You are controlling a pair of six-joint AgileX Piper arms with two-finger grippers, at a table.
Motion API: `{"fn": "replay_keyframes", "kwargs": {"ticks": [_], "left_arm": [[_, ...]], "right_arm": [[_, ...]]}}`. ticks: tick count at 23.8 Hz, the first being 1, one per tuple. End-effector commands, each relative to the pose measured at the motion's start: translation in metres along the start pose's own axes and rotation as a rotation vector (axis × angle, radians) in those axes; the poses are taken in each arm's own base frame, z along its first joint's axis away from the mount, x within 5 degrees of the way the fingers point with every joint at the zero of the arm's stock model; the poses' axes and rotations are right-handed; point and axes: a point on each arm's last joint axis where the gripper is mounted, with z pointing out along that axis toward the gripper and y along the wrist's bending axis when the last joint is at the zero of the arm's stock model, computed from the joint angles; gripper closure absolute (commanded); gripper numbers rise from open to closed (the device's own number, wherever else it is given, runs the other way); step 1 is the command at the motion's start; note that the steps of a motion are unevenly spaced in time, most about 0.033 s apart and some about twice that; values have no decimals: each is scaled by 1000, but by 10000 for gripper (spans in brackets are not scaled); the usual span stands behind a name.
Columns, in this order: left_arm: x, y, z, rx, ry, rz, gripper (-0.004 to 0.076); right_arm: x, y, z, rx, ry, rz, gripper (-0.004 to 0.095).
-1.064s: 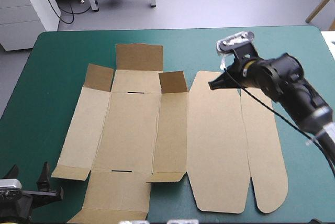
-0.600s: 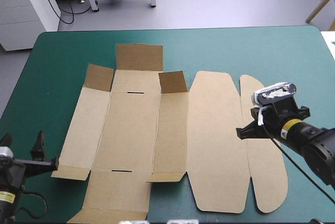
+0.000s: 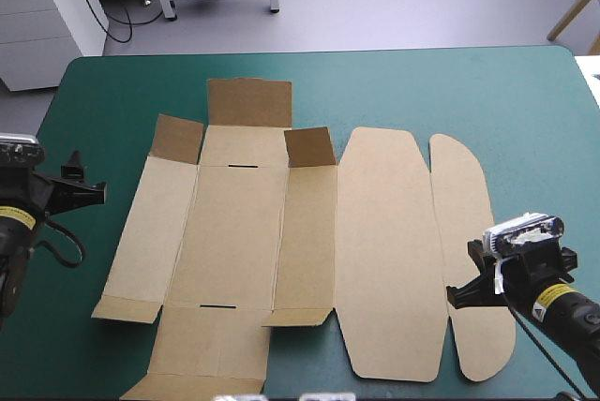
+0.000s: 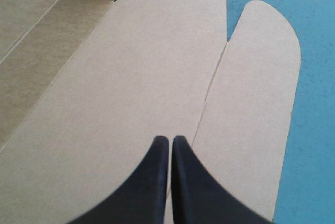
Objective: Fold the box
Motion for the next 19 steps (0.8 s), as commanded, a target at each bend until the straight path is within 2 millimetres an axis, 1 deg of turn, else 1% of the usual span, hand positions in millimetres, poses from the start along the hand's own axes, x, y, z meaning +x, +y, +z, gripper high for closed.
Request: {"fn": "replay_keyframes", "kwargs": {"ticks": [1, 3, 5, 6, 8, 9, 12, 14, 16, 19], "left_arm": [[-28, 6, 9, -50, -52, 64, 231], [-40, 7, 12, -53, -74, 63, 231], [-48, 7, 9, -44, -142, 63, 231], [-49, 6, 9, -42, -158, 63, 231], [-47, 7, 13, -48, -106, 60, 231], [-44, 7, 24, -60, -13, 63, 231], [-40, 7, 45, -77, 149, 84, 231], [-38, 4, 64, -72, 248, 92, 231], [-37, 0, 80, -44, 309, 89, 231], [-32, -3, 106, 55, 378, 12, 231]], "right_arm": [[-4, -1, -15, -9, -132, 8, 908], [3, -2, -21, -12, -157, 12, 908], [9, -2, -26, -14, -170, 16, 908], [11, -2, -28, -15, -173, 18, 908], [13, -3, -32, -17, -186, 21, 908], [15, -3, -32, -17, -190, 21, 908], [15, -3, -33, -17, -190, 21, 908], [15, -3, -33, -17, -190, 21, 908], [15, -3, -33, -16, -190, 13, 908], [15, -3, -33, -14, -190, -2, 908]]}}
